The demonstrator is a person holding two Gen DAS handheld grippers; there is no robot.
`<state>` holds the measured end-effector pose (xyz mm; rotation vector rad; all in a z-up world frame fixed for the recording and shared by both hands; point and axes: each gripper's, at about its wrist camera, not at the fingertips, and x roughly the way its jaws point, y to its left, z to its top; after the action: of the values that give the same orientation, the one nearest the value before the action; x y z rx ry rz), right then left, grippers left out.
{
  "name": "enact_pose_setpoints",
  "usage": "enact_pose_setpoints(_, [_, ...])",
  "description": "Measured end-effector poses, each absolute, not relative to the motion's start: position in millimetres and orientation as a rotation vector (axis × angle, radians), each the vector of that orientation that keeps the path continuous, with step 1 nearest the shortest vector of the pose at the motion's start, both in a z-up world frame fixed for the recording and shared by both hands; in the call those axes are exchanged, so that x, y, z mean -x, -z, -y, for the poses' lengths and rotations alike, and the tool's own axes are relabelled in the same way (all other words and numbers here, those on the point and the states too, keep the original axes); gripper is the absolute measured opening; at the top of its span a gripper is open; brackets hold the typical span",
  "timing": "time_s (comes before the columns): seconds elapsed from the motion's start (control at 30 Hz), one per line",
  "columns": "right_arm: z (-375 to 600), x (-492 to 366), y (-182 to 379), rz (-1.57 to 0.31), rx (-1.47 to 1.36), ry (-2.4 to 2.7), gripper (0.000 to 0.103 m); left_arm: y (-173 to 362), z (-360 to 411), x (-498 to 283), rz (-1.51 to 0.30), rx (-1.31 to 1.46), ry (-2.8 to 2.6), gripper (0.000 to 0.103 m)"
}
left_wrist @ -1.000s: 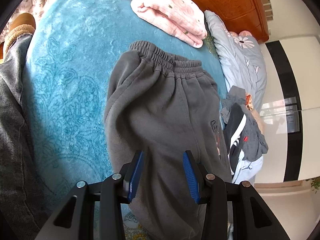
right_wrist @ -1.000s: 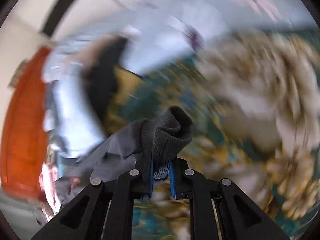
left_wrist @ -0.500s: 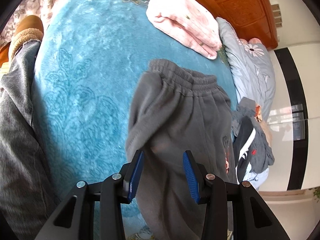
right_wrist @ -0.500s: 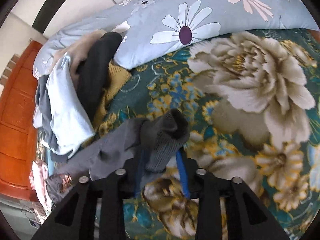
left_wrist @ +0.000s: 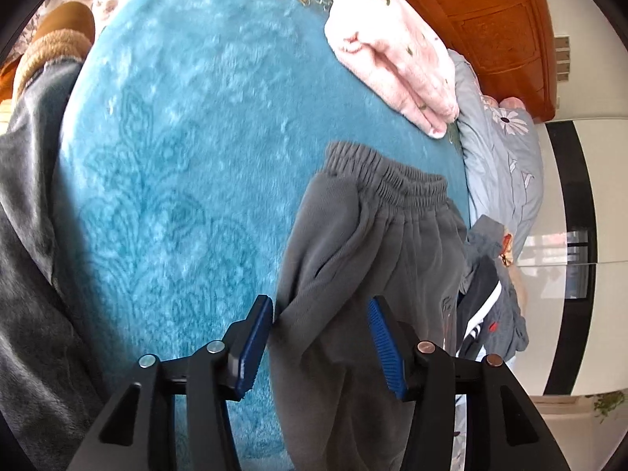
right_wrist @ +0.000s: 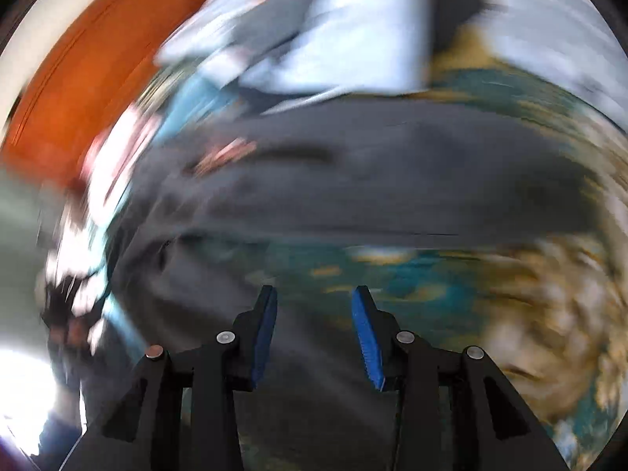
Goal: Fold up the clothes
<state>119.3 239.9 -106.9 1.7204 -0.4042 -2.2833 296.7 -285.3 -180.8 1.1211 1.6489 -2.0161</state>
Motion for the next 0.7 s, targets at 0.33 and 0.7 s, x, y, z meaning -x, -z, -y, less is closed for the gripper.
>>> enact_pose_setpoints(0.33, [-56.3, -110.8, 142.6, -0.337, -1.521, 2.002, 0.041, 183.1, 278.7, -302.0, -1.699, -1.098, 2.057, 0.059])
enact_pose_setpoints(0.7, [-30.9, -112.2, 171.2, -0.592, -1.549, 2.043, 0.007, 188.4, 277.5, -311.6, -1.761, -1.064, 2.045, 0.059])
